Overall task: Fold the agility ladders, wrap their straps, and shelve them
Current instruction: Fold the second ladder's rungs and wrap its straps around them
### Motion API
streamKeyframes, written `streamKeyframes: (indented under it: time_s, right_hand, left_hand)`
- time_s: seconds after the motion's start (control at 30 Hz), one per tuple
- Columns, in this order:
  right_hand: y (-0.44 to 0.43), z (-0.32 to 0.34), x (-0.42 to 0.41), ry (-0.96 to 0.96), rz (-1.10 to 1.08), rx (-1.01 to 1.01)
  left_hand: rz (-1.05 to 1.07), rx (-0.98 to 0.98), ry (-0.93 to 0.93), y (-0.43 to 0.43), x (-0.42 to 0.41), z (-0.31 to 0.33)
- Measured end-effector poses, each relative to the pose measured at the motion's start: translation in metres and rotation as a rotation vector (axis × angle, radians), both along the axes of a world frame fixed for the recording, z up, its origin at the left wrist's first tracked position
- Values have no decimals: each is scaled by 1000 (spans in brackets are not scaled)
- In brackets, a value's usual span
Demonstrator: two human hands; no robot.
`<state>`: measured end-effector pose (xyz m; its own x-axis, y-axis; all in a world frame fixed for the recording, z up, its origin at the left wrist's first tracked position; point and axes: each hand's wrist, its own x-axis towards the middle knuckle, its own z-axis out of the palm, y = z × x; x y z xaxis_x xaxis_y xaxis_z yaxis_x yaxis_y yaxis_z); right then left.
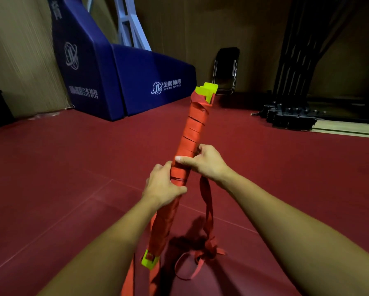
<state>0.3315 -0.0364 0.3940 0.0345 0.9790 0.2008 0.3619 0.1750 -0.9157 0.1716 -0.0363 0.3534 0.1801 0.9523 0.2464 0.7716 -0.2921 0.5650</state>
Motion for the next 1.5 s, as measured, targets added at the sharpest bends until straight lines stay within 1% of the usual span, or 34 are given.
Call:
streamKeyframes:
  time_s: [0.03,0.1,0.17,0.27,0.33,0.37,0.4,0.5,0.53,0.6,0.67,0.73,0.83,0.9,0.97,1.0,1.07,1.1,1.17,1.23,1.27,1.33,1.37,1.43,1.5]
  right_hand:
    - [1,-1,1,-45,-20,1]
    - [-3,4,5,-72,17,-7]
    - [-8,11,10,-60,135,-40]
    - [-13,18,19,-29,286,-117]
    - [-13,19,21,32,321,-138]
    - [-13,19,21,58,308,-133]
    - [-13,20,20,77,284,-122]
    - [-14,22,11,114,200,-77]
    - [-13,23,8,94,163,-52]
    - [-12,22,6,-32,54,13]
    - [-11,21,7,-117,5,39]
    - [-12,20,9,-58,78,-1]
    - [-15,24,14,30,240,-83]
    - [-16,26,16,48,293,-87]
    - [-17,25,13,81,277,-59]
    - [-17,24,10,110,251,-42]
    - [-15,23,4,167,166,2]
    - [-13,23,1,160,111,28]
    - [-7,22,-1,33,3,81]
    - [-4,20,2,-100,-56,87]
    - [-4,19,4,-108,-40,70]
    - [-8,21,8,-23,87,9]
    - [-12,23,11,24,169,-26]
    - [-16,28,15,48,286,-73]
    - [-17,32,15,45,297,-76]
  left_hand:
    - [11,8,29,1,-1,1]
    - [-5,-9,37,4,-3,1]
    - [-47,-92,-68,4,-6,1]
    - [-164,-228,-292,5,-11,0]
    - [-262,-296,-407,5,-11,-1]
    - [-293,-306,-418,4,-11,-1]
    - [-305,-287,-396,4,-10,0]
    - [-265,-143,-186,7,-5,-4]
    - [-233,-82,-133,8,-4,-5]
    - [-177,0,-68,10,-3,-5]
    - [-134,-8,-80,11,-5,-3]
    - [-97,-83,-181,12,-9,-3]
    - [-193,-227,-429,11,-16,-2]
    - [-256,-286,-470,10,-17,0]
    - [-265,-294,-444,6,-13,3]
    - [-251,-272,-398,5,-10,2]
    - [-202,-179,-284,2,-5,1]
    - [-176,-126,-236,1,-2,-1]
    - [-123,-45,-166,1,0,-1]
    - [-69,-5,-99,4,1,-1]
    - [-44,4,-72,5,0,-2]
    - [-24,5,-68,9,-2,-2]
    - [-36,-22,-110,8,-4,-2]
    - [-79,-112,-215,6,-8,0]
    - [-122,-153,-247,5,-10,1]
